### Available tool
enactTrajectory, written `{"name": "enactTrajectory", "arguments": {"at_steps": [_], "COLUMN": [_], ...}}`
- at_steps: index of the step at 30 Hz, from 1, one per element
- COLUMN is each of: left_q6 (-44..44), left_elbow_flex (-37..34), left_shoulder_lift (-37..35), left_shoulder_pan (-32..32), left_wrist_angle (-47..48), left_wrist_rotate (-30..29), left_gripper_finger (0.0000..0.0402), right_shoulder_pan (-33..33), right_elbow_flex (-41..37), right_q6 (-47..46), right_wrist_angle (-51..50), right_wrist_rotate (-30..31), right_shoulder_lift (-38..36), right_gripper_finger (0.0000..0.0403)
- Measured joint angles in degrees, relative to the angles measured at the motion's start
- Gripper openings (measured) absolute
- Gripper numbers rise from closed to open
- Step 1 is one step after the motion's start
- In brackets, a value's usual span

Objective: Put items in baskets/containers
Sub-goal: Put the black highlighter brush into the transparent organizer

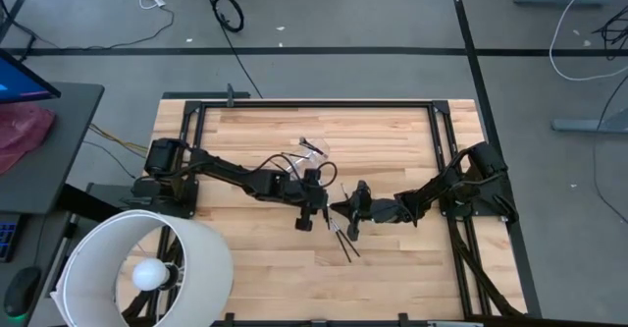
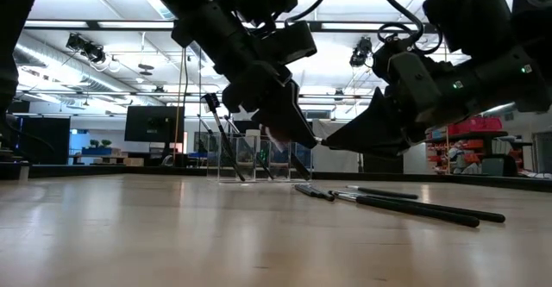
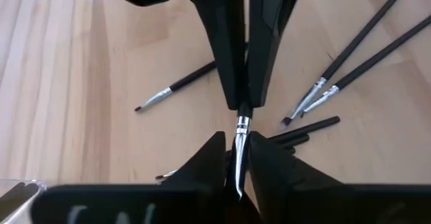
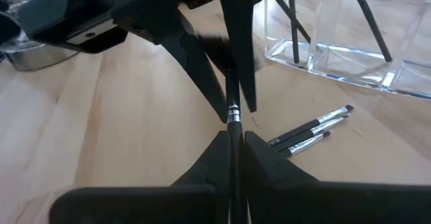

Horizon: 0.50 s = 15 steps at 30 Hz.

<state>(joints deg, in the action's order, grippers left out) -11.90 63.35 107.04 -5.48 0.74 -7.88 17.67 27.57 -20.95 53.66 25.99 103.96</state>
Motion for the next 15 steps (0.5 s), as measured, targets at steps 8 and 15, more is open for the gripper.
{"name": "enactTrajectory", "arguments": {"at_steps": [8,15], "left_q6": [0.3,0.4], "left_elbow_flex": [0.0,0.0], "left_shoulder_lift": [0.0,0.0], "left_shoulder_pan": [0.0,0.1], "left_wrist_angle": [0.0,0.9], "left_wrist_rotate": [0.4,0.7], "left_gripper_finger": [0.0035,0.0035], "right_shoulder_pan": [0.0,0.0], "right_elbow_flex": [0.0,0.0], "right_q6": [2.5,4.9], "right_wrist_angle": [-0.1,-0.2], "right_wrist_rotate": [0.5,0.0], "right_shoulder_lift": [0.0,0.0], "right_gripper_finger": [0.0056,0.0127]}}
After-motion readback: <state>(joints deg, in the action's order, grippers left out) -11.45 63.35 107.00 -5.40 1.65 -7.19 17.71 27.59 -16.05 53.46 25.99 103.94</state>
